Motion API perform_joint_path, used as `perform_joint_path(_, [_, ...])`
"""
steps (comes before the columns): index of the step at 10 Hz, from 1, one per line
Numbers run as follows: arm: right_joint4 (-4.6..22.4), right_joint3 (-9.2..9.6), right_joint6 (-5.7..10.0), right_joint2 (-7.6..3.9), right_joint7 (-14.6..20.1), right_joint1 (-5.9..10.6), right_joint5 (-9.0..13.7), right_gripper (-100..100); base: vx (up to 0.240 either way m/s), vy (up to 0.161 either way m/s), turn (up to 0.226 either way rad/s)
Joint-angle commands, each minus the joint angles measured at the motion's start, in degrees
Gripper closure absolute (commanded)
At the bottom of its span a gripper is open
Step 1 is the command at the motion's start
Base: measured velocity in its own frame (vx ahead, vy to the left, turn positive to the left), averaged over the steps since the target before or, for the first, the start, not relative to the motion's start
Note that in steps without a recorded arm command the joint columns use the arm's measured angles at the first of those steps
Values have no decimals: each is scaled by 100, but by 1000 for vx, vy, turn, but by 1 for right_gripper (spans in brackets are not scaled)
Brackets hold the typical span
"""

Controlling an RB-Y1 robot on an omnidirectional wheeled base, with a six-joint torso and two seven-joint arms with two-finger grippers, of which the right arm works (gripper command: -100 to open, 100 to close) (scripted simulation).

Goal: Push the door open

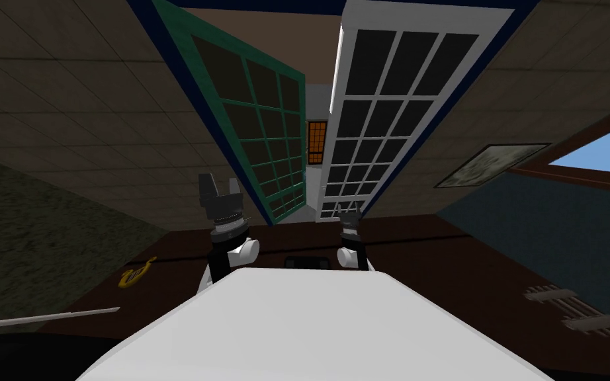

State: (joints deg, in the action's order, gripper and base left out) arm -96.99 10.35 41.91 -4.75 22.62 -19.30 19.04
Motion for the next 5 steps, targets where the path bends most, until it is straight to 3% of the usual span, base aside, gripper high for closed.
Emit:
perform_joint_path(1, [206,86,80,-2,186,21,98,-100,85,-69,81])
perform_joint_path(5, [752,271,257,7,627,124,346,-100,88,-52,91])
